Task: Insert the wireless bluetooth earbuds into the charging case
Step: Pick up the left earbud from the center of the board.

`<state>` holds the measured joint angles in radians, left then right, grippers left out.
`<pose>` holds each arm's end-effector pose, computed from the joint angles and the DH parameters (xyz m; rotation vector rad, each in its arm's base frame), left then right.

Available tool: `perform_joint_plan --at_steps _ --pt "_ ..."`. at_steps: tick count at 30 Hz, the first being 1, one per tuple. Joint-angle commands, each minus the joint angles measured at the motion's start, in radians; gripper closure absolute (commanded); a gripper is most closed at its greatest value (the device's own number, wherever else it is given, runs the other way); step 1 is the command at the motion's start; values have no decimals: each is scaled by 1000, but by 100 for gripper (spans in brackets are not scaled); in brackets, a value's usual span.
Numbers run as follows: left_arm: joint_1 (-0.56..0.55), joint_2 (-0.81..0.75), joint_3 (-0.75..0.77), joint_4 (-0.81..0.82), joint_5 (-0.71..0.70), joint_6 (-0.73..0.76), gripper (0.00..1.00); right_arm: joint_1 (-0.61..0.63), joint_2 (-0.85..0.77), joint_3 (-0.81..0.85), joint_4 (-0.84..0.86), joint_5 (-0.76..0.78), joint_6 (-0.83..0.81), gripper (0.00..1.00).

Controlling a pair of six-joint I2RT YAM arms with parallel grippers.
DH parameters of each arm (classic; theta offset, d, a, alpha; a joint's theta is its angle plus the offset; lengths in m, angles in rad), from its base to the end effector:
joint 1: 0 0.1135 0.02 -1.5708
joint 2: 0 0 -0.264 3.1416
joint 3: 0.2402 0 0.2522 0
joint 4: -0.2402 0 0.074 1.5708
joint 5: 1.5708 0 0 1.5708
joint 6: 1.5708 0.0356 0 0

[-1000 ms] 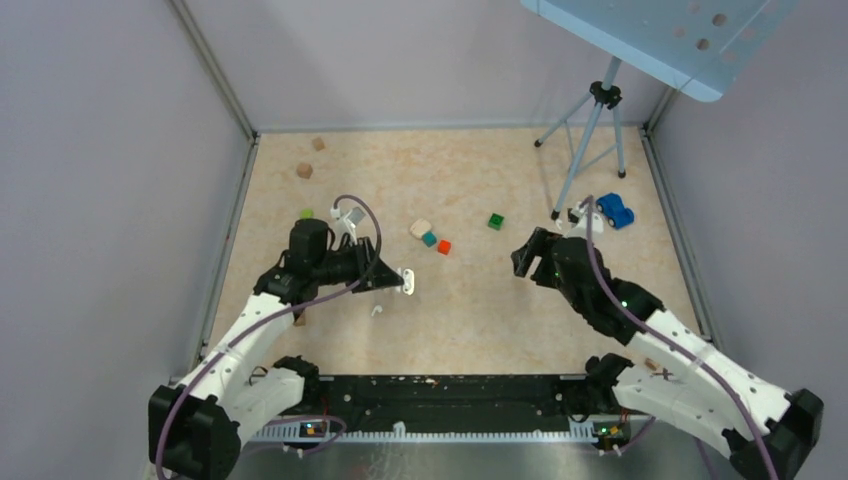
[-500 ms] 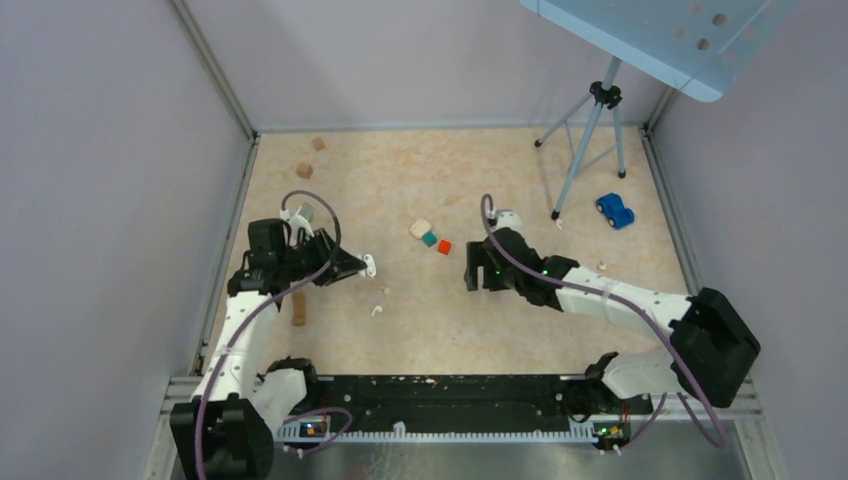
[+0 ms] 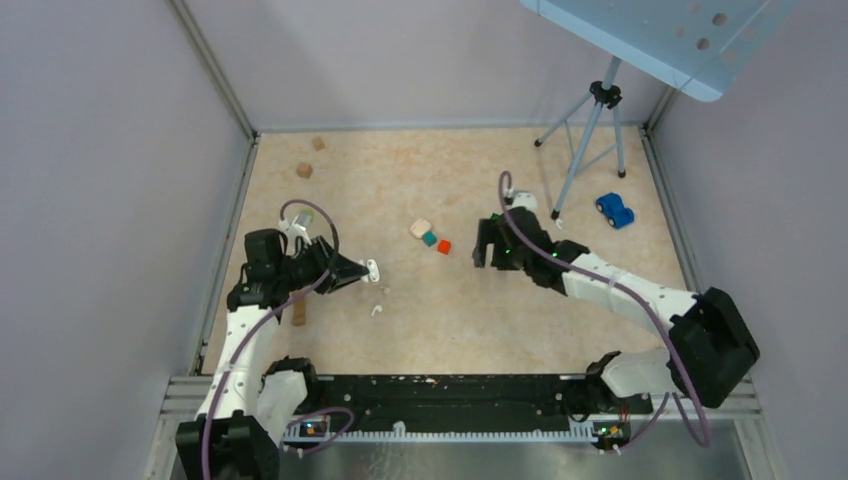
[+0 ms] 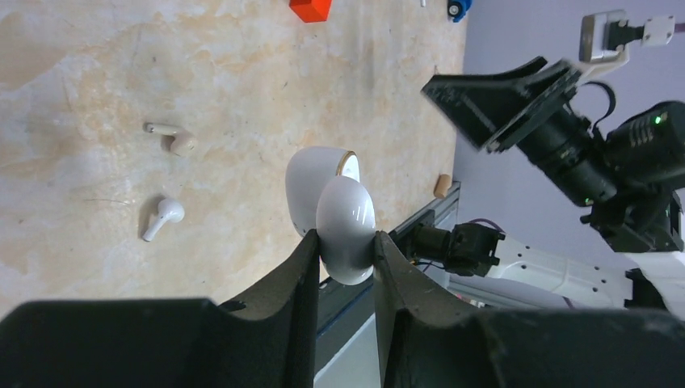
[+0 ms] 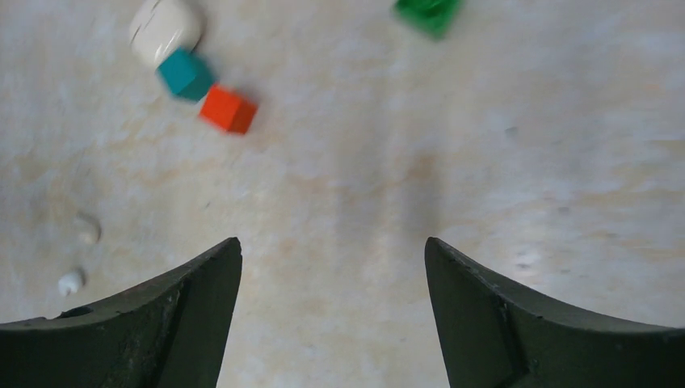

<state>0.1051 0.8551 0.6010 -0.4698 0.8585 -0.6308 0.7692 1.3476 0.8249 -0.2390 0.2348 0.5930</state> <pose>0.1737 -0.0088 0.2448 -0.3750 2.2592 -1.2540 0.2086 0.1905 0.2257 -0.0882 2.3420 0.4166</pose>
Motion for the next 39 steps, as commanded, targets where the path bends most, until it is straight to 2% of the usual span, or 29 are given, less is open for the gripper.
perform_joint_plan --at_steps 1,5,11,15,20,29,39 --pt "0 -8 -50 141 87 -76 87 -206 -117 -8 -96 48 -60 19" --pt "-31 5 -30 169 44 -66 87 -399 -115 -42 -63 -16 -109 19" --pt "-159 77 10 186 -31 -43 87 -508 9 30 -9 -44 -153 21" --pt "-227 125 29 207 -52 -27 87 -533 127 109 32 -15 -181 34" --pt "-237 169 55 220 -41 -7 86 -550 266 195 67 18 -210 49" --pt "-243 210 98 223 -26 9 86 -581 391 257 110 32 -233 42" --pt "-243 261 110 238 -37 12 86 -634 439 234 161 -40 -269 41"
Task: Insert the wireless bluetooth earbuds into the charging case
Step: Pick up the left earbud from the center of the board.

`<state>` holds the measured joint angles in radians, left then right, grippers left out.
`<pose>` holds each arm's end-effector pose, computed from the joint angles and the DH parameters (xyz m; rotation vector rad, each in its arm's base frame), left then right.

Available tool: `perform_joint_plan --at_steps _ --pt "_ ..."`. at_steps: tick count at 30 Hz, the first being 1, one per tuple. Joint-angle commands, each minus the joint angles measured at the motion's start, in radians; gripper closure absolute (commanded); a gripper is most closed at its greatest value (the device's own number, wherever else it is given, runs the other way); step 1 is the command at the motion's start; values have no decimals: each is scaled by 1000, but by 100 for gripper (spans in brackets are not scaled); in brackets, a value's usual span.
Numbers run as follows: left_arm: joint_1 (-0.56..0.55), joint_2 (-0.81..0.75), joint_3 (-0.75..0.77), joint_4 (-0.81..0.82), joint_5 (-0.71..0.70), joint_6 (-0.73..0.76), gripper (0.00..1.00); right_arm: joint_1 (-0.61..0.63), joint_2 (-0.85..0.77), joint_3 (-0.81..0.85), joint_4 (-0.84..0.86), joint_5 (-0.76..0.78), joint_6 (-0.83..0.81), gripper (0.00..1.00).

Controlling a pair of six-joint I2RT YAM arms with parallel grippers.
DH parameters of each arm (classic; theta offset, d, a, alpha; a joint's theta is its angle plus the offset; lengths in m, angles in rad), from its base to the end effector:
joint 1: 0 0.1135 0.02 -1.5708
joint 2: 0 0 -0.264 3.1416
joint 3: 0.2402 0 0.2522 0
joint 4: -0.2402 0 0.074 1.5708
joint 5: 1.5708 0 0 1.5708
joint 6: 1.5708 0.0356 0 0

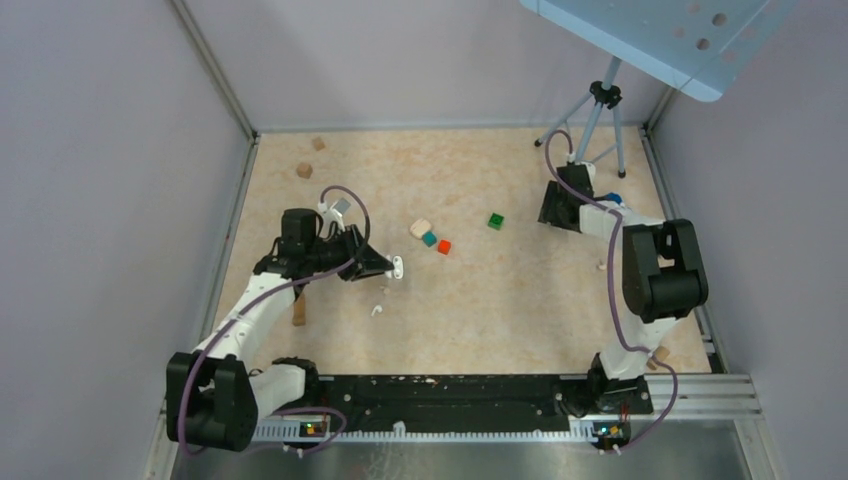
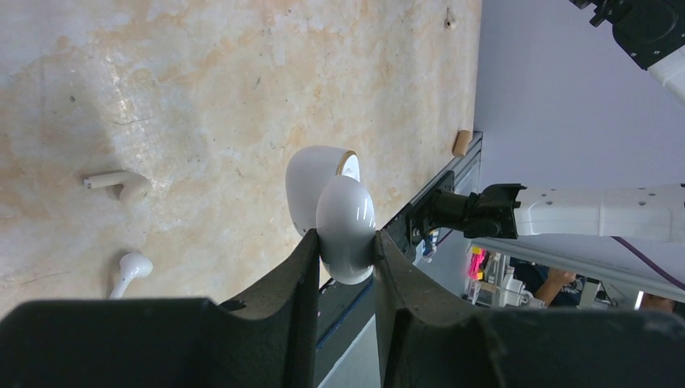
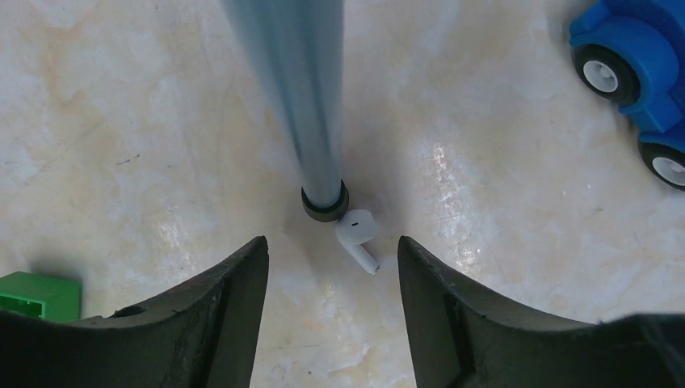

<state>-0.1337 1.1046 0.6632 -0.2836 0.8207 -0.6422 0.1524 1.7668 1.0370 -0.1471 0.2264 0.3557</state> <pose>0.2165 -0.0554 0.2338 -0.1441 2.3638 -1.3316 0.3605 0.0473 0.1703 0.3440 2.3935 -0.0463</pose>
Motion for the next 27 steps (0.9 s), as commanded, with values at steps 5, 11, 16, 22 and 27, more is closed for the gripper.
perform_joint_plan --at_steps 5,11,16,22,27 --pt "-4 23 51 55 -10 24 87 -19 38 21 84 -76 -44 42" --pt "-4 14 47 46 -22 24 86 -20 53 32 65 -119 -62 43" --pt "-4 6 37 45 -25 24 87 -19 56 26 50 -150 -73 44" --pt "-4 11 36 53 -25 24 87 -19 39 -1 51 -174 -74 47" --pt "-5 13 33 60 -20 21 87 -20 19 -18 44 -175 -77 57"
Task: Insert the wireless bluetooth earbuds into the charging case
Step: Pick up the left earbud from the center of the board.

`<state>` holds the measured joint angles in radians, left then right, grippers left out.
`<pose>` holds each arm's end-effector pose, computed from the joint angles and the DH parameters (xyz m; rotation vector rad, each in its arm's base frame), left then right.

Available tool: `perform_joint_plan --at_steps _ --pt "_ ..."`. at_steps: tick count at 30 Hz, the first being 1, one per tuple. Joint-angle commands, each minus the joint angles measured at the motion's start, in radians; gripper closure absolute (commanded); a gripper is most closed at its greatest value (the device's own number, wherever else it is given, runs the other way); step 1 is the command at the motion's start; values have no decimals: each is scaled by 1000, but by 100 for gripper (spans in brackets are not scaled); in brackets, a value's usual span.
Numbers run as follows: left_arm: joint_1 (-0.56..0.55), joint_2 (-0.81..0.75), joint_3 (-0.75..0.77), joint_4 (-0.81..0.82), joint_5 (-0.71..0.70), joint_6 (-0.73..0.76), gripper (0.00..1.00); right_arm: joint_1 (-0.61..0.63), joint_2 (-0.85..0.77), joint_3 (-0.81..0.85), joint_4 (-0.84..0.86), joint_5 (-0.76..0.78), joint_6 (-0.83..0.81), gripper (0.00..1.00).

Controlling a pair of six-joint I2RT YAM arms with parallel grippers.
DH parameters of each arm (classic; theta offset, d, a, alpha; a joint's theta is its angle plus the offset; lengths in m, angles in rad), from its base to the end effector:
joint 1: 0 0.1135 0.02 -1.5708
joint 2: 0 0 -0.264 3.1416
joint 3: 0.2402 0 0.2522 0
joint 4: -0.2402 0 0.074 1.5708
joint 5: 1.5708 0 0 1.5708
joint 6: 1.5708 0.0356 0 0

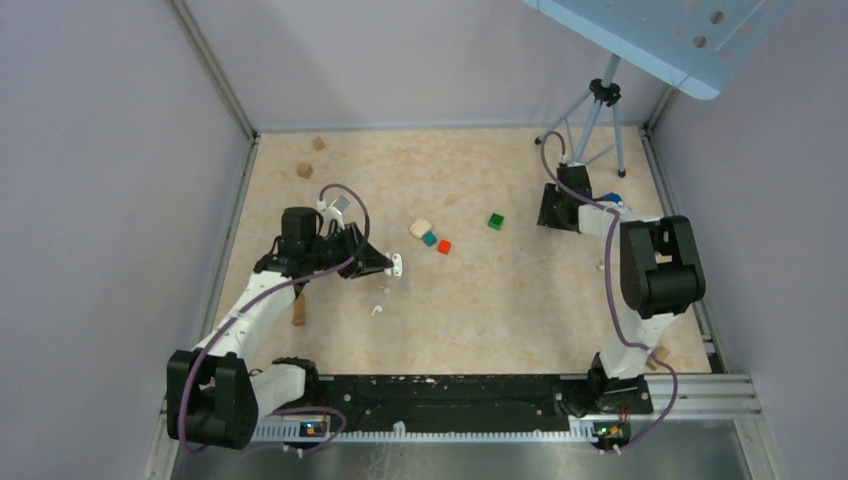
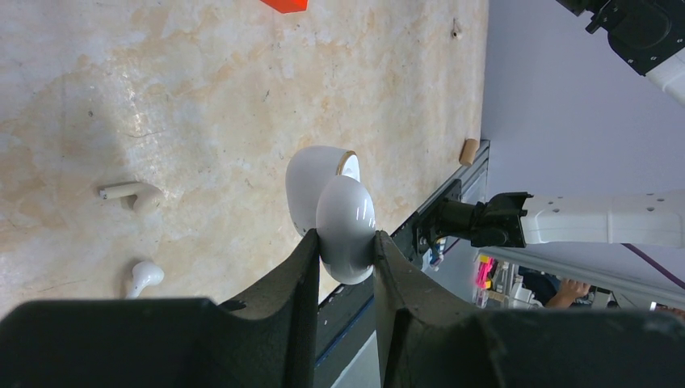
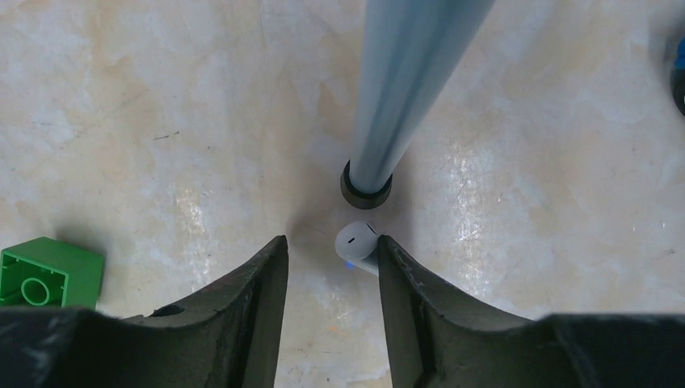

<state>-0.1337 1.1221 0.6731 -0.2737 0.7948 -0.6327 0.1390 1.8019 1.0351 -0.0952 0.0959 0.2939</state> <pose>0.2210 -0.0554 0.2337 -0.1471 2.3611 -1.2972 0.3666 0.0478 0.1606 0.2309 2.4180 0.0792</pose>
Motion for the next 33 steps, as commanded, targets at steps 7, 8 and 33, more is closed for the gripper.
perform_joint_plan --at_steps 7,8,33 --pt "-4 -6 15 52 1 20 87 -6 -25 -18 -34 -17 -9 68" --pt "-4 -5 14 51 0 23 87 -6 -26 -17 -37 -17 -9 68" --pt "-4 1 132 -61 59 183 85 10 -419 -236 -121 -243 50 87"
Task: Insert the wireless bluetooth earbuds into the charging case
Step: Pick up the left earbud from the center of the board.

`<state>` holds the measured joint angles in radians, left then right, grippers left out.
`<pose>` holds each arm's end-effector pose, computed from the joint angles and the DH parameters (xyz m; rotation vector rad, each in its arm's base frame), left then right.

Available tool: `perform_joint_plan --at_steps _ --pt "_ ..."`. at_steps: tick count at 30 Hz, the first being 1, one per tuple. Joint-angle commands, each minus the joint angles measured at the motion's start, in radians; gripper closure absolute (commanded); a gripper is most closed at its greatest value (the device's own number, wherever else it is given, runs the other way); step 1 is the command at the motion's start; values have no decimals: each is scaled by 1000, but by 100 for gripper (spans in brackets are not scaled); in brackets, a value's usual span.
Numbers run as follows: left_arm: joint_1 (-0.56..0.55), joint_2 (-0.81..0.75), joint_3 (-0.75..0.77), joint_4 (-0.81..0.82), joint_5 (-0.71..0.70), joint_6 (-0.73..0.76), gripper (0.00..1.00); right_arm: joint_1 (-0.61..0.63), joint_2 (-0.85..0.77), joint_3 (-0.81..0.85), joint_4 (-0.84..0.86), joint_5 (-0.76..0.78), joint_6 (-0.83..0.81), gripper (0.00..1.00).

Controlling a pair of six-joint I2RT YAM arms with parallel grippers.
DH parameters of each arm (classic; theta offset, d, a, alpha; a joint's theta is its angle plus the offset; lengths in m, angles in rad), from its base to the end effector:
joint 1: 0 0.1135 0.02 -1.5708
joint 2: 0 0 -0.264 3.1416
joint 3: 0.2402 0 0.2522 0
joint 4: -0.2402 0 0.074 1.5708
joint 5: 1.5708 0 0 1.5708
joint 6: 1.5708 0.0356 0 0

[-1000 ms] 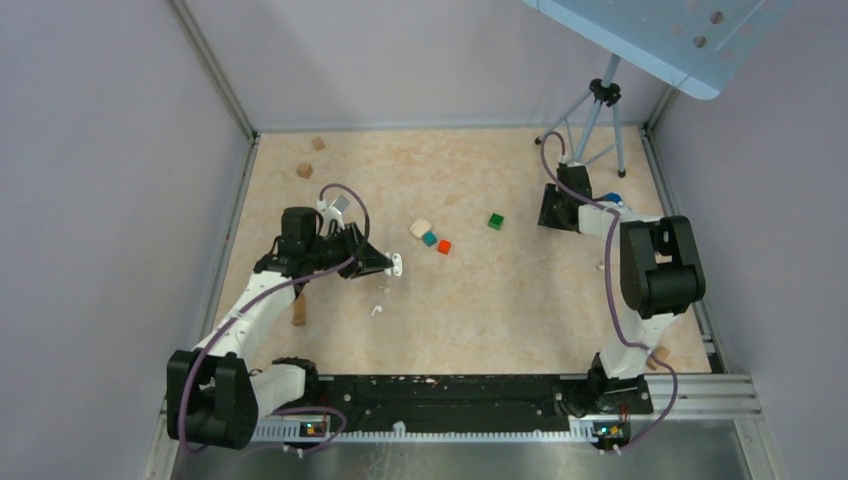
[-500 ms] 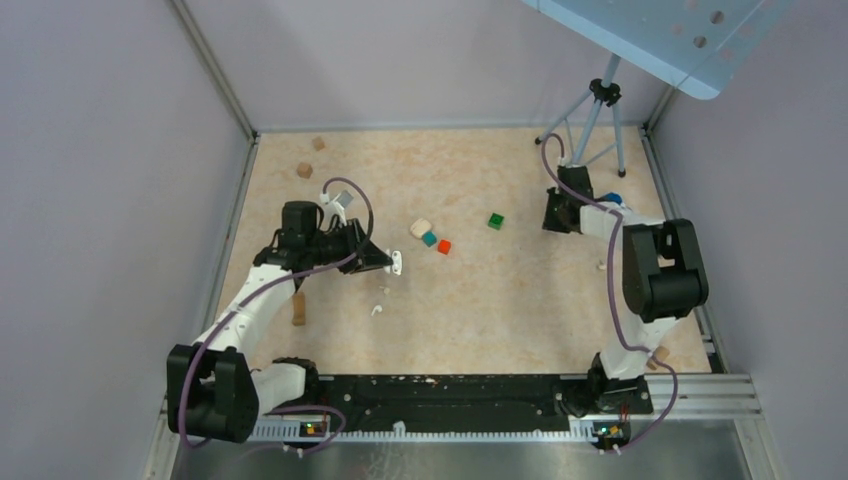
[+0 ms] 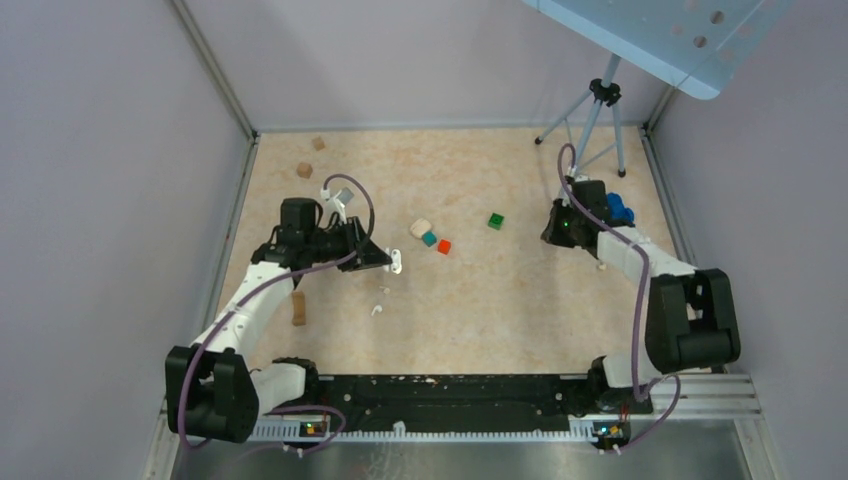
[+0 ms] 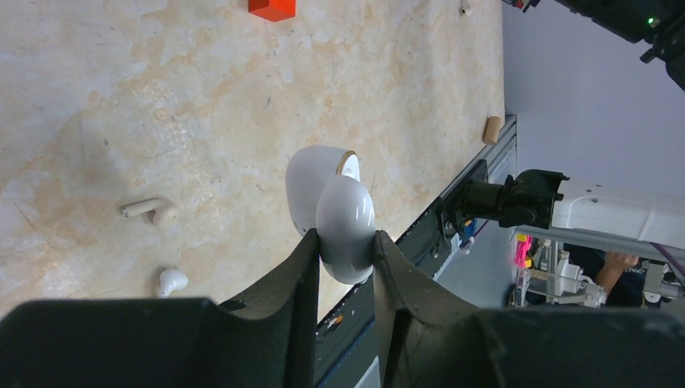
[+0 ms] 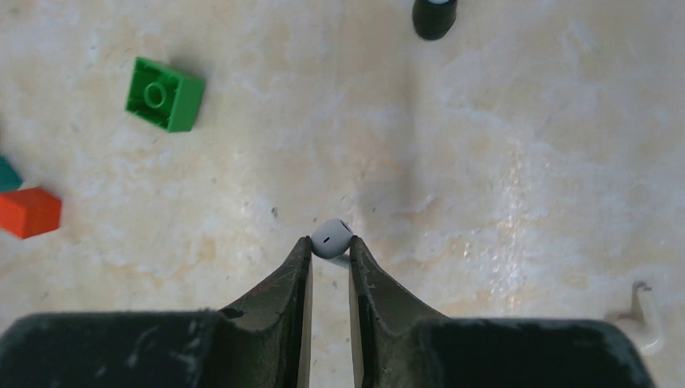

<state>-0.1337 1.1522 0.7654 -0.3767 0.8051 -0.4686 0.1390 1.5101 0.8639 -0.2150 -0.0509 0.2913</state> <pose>0.2280 -0.0566 0.2496 0.0293 2.3557 -1.2362 0.3038 0.0443 0.1943 0.1632 2.4415 0.2544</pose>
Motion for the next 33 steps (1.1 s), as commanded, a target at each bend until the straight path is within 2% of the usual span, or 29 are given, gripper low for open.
perform_joint_plan --at_steps 1,7,14,21,33 --pt "-4 -32 34 60 68 9 85 23 -157 -93 2 -111 71 86" --pt "-27 -29 8 129 84 -20 85 250 -308 -255 58 -111 214 85" --pt "-44 -6 -24 153 97 -29 84 481 -306 -338 123 -53 342 85" --pt "-47 -44 -66 180 22 -72 85 514 -252 -356 152 -33 364 84" --pt "-47 18 -90 219 47 -69 85 516 -214 -358 188 -55 338 64"
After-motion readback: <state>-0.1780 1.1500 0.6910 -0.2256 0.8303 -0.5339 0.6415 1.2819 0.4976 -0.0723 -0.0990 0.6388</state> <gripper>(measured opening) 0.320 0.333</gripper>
